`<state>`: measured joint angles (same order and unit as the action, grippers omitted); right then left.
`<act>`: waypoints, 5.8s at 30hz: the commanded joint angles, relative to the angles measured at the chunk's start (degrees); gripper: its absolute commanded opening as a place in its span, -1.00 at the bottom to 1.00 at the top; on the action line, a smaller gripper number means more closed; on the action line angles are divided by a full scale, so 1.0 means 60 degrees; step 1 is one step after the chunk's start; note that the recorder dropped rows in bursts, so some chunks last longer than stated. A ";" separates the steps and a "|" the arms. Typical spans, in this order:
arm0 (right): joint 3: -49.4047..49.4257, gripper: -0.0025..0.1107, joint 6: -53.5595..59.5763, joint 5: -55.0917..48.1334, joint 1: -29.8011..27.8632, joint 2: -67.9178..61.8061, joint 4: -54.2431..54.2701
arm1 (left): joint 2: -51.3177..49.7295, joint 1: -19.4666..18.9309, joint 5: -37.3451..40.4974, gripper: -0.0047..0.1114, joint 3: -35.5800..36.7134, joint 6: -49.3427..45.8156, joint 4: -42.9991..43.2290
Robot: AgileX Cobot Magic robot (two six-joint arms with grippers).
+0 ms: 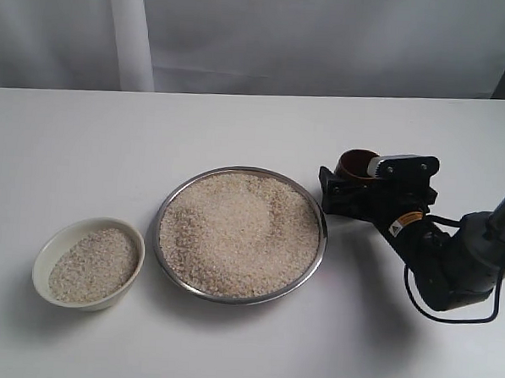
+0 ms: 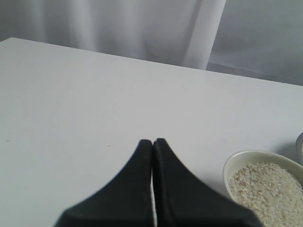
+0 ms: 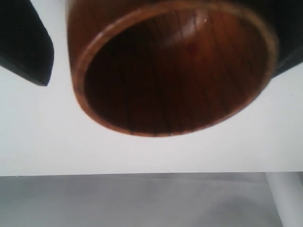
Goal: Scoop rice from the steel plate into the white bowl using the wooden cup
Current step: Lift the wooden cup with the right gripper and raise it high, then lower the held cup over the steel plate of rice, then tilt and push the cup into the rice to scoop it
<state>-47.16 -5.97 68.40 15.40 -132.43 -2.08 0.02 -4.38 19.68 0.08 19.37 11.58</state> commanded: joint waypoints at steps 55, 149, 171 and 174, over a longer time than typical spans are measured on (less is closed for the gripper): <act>-0.3133 -0.96 0.4830 -1.8261 0.3652 0.9122 -0.4702 | -0.0004 0.0062 -0.0058 -0.92 -0.0013 0.0015 -0.0055; -0.6485 -0.96 0.6000 -1.9436 0.5894 0.0746 -0.7806 | -0.0004 0.0062 -0.0058 -0.92 -0.0013 0.0015 -0.0055; -0.6485 -0.96 0.6000 -1.7872 0.5871 0.1248 -0.5197 | -0.0004 0.0062 -0.0058 -0.92 -0.0013 0.0015 -0.0055; -0.6485 -0.96 0.6000 -1.7698 0.5791 0.1248 -0.4692 | -0.0004 0.0062 -0.0058 -0.92 -0.0013 0.0015 -0.0055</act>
<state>-86.04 30.00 -41.02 50.36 -125.27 -34.92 0.02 -4.38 19.68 0.08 19.37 11.58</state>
